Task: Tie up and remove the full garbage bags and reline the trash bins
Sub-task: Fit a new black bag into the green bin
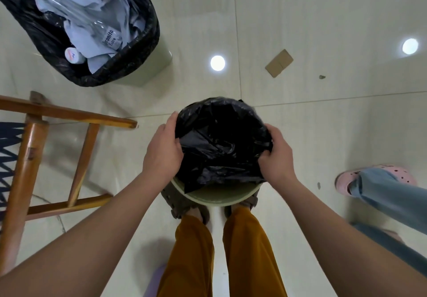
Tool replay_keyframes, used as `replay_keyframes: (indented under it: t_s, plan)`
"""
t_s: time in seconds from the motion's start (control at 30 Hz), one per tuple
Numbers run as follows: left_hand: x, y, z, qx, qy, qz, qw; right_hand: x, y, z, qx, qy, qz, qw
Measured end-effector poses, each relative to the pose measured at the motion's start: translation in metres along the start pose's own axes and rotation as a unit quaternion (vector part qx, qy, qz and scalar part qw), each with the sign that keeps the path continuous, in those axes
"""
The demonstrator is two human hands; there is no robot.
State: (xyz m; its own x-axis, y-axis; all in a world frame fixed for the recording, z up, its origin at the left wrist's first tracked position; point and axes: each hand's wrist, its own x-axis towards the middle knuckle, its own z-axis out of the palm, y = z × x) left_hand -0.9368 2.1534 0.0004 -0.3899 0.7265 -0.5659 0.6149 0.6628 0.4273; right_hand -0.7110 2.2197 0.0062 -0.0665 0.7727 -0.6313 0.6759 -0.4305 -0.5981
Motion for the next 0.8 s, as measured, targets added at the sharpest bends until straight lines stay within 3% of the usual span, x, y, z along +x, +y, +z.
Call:
replay_keyframes:
  t_s: [0.2, 0.4, 0.8]
  plan:
    - [0.027, 0.047, 0.004, -0.055, 0.014, 0.061, 0.997, 0.036, -0.012, -0.03, 0.012, 0.099, -0.043, 0.994]
    - [0.011, 0.069, 0.011, 0.029, 0.017, 0.074, 0.997, 0.018, 0.004, -0.026, -0.093, 0.108, -0.049, 0.989]
    - [-0.022, 0.047, 0.014, 0.159, -0.027, 0.114, 0.98, -0.039, 0.044, 0.0, -0.055, 0.114, 0.007, 0.992]
